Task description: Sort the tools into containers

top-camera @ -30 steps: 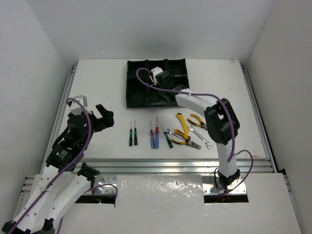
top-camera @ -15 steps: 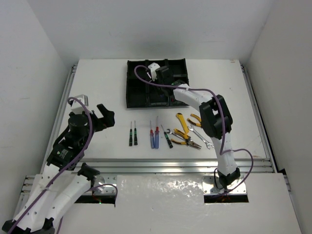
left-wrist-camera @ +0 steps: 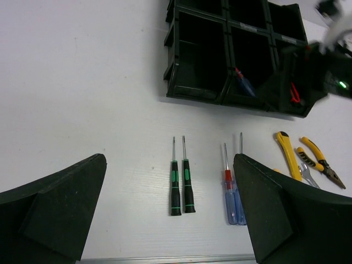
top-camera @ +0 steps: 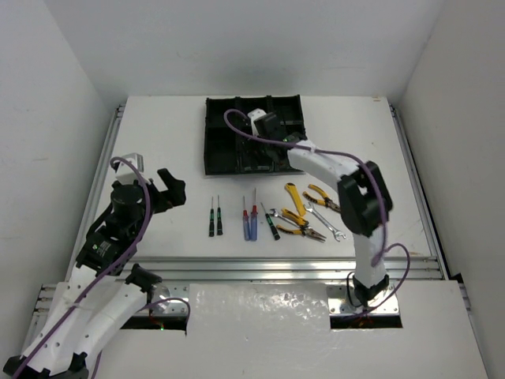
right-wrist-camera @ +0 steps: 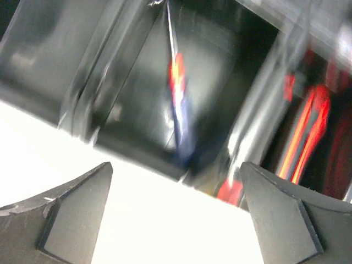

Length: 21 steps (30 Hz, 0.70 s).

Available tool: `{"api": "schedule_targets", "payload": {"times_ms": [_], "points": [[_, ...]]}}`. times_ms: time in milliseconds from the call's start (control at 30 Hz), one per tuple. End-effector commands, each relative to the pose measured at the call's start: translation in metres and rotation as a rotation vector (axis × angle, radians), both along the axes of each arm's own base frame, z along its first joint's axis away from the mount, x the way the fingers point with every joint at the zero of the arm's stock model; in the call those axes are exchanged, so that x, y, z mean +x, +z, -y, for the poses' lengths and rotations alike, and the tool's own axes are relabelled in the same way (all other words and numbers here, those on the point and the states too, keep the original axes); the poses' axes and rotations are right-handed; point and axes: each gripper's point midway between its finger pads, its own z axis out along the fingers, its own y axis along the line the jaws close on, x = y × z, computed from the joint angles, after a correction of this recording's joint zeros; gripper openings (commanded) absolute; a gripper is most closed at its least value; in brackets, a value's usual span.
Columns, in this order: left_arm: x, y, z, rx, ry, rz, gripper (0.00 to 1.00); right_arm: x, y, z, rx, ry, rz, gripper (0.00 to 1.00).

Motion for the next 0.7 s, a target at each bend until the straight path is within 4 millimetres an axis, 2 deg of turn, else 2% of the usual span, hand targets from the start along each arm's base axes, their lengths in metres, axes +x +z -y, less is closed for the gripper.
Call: {"api": "schedule_targets", "payload": {"times_ms": [0, 33, 67, 167, 267, 300, 333, 433, 467, 500, 600, 667], "points": [[0.003, 0.016, -0.007, -0.008, 0.033, 0.061, 1.00, -0.061, 0.067, -0.007, 0.176, -0.147, 0.036, 0.99], [0.002, 0.018, -0.010, -0.012, 0.043, 0.072, 1.00, -0.076, 0.083, -0.006, 0.230, -0.166, 0.042, 0.99], [0.002, 0.019, -0.012, -0.014, 0.051, 0.077, 1.00, -0.101, 0.059, -0.004, 0.236, -0.213, -0.019, 0.99], [0.001, 0.022, -0.015, -0.021, 0.057, 0.093, 1.00, -0.132, 0.046, -0.005, 0.233, -0.247, -0.053, 0.96], [0.002, 0.021, -0.012, -0.023, 0.042, 0.087, 1.00, -0.154, 0.024, -0.008, 0.209, -0.272, -0.108, 0.88], [0.002, 0.021, -0.012, -0.022, 0.042, 0.087, 1.00, -0.157, 0.019, -0.010, 0.198, -0.274, -0.116, 0.85], [0.002, 0.020, -0.012, -0.022, 0.040, 0.085, 1.00, -0.160, 0.015, -0.011, 0.191, -0.279, -0.125, 0.77], [0.000, 0.021, -0.013, -0.024, 0.045, 0.092, 1.00, -0.170, -0.001, -0.015, 0.191, -0.302, -0.167, 0.70], [0.000, 0.021, -0.013, -0.025, 0.044, 0.093, 1.00, -0.178, -0.012, -0.014, 0.194, -0.301, -0.189, 0.65], [0.000, 0.023, -0.012, -0.027, 0.041, 0.099, 1.00, -0.178, -0.012, -0.022, 0.234, -0.288, -0.187, 0.61], [0.000, 0.023, -0.011, -0.029, 0.033, 0.099, 1.00, -0.187, -0.022, -0.029, 0.225, -0.288, -0.211, 0.53], [0.000, 0.023, -0.010, -0.028, 0.030, 0.097, 1.00, -0.190, -0.023, -0.036, 0.222, -0.284, -0.219, 0.44]]}}
